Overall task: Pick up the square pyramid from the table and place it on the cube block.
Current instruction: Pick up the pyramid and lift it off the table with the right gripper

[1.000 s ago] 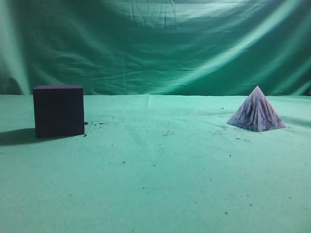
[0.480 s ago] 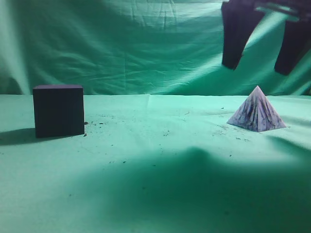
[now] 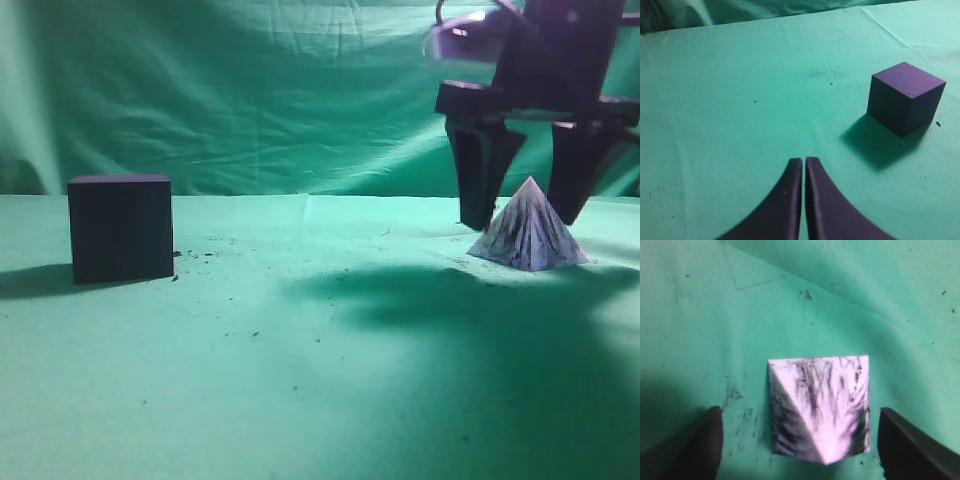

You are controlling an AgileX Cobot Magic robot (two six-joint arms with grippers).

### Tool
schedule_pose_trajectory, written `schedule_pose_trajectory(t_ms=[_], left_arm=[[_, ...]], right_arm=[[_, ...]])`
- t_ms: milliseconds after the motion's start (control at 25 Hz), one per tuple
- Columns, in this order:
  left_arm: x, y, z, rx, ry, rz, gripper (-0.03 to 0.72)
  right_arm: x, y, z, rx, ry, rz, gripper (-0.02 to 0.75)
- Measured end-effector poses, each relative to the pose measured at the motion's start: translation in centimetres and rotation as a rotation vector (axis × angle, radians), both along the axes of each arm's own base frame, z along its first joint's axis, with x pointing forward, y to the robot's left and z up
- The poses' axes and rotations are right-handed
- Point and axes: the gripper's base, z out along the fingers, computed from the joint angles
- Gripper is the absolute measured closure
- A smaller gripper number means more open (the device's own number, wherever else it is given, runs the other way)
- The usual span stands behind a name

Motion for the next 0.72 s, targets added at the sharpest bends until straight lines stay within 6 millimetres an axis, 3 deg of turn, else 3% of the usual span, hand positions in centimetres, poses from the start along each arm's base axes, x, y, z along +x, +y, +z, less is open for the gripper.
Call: schedule_pose_trajectory(t_ms=[80, 200, 400, 520, 640, 720], left_arm=[[0.0, 0.0, 0.0, 0.000, 0.000, 0.000, 0.688], [0.0, 0.0, 0.0, -0.001, 0.000, 0.000, 0.688], [0.0, 0.0, 0.0, -0.001, 0.000, 0.000, 0.688], [0.0, 0.0, 0.0, -0.002, 0.000, 0.000, 0.688], [0.0, 0.0, 0.0, -0.002, 0.000, 0.000, 0.688], [0.0, 0.0, 0.0, -0.002, 0.000, 0.000, 0.688]], right_arm=[[0.2, 0.1, -0.9, -0.009, 0.019, -0.002, 0.191], [0.6, -0.1, -2.1, -0.025, 0.032, 0.000, 0.190], [1.0, -0.1, -2.5, -0.048, 0.022, 0.004, 0.190], [1.0, -0.2, -2.5, -0.069, 0.022, 0.011, 0.323], [1.1, -0.2, -2.0, -0.109, 0.021, 0.033, 0.391], [1.4, -0.3, -1.7, -0.144, 0.024, 0.048, 0.377]])
